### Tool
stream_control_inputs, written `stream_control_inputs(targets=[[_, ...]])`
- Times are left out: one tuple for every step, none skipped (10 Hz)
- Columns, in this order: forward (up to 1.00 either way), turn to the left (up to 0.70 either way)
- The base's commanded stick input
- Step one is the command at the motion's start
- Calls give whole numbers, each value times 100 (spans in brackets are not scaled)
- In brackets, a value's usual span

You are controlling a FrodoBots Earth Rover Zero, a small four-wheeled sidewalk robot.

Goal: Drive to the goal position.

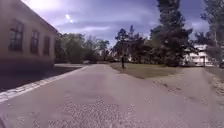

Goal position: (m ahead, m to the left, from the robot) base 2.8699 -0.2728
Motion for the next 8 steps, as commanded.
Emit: stream_control_inputs(targets=[[70, 19], [70, 7], [70, 7], [70, 7], [70, 7], [70, 7], [70, 7], [70, 7]])
